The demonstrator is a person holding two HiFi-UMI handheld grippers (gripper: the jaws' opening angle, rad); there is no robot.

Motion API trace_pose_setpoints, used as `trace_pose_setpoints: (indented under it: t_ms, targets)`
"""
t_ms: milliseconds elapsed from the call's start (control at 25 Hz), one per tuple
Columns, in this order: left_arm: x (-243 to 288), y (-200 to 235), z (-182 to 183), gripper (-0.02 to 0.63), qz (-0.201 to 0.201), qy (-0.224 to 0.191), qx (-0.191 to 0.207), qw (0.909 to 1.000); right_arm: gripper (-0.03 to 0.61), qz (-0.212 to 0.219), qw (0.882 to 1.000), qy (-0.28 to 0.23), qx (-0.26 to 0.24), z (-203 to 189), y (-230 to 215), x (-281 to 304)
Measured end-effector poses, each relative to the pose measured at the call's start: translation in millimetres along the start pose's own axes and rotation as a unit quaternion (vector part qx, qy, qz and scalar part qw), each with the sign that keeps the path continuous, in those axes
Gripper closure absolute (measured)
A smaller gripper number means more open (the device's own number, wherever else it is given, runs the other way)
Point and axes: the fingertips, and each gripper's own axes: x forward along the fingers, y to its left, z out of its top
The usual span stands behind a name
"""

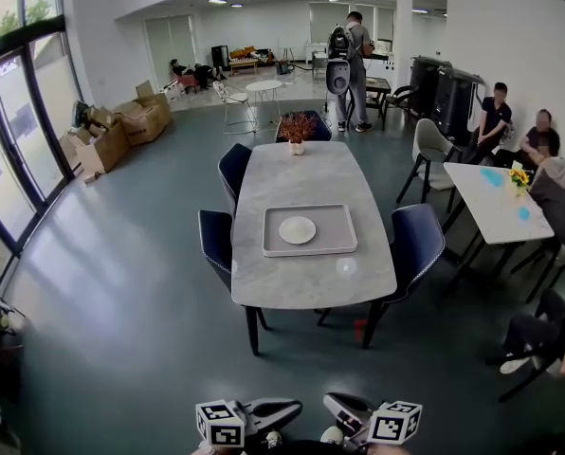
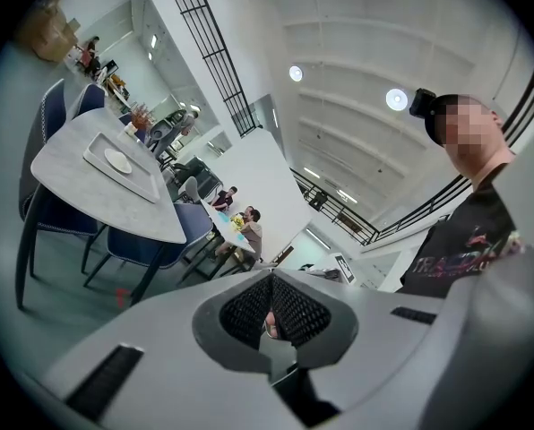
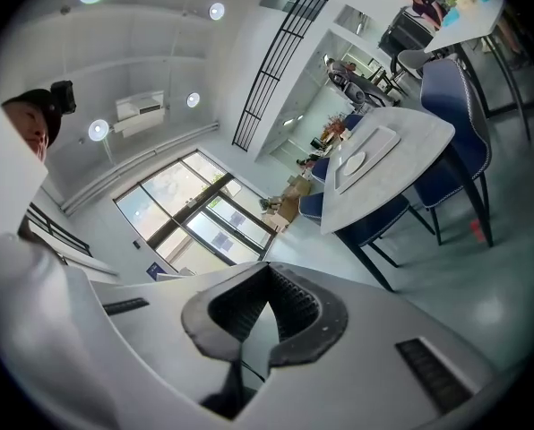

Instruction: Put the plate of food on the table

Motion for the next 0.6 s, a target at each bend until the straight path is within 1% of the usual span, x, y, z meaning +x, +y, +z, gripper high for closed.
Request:
trace_pose_setpoints:
  t_ms: [160, 400, 480, 600]
  targets:
    - [-9.9, 1.4, -0.2, 0.606, 0.003, 0.001, 0.000, 1.0000, 0.569, 0.005, 1.000, 0.006, 0.008, -6.3, 8.9, 8.4]
    - [-18.2, 12.8, 2.1, 0.606, 0.007, -0.005, -0.005, 1.0000, 0.569, 0.011, 1.000, 0.011, 0.003, -12.2, 2.1, 19.9]
    - [-17.7, 12.0, 5.3, 0.606, 0.007, -0.004, -0.009, 0.9999, 0.569, 0.012, 1.000, 0.014, 0.010, -11.8, 4.3, 21.8]
    - [-16.9, 14.4, 3.7, 0.606, 0.003, 0.004, -0.001, 1.0000, 0.569, 0.008, 1.000, 0.012, 0.013, -12.4, -0.2, 19.9]
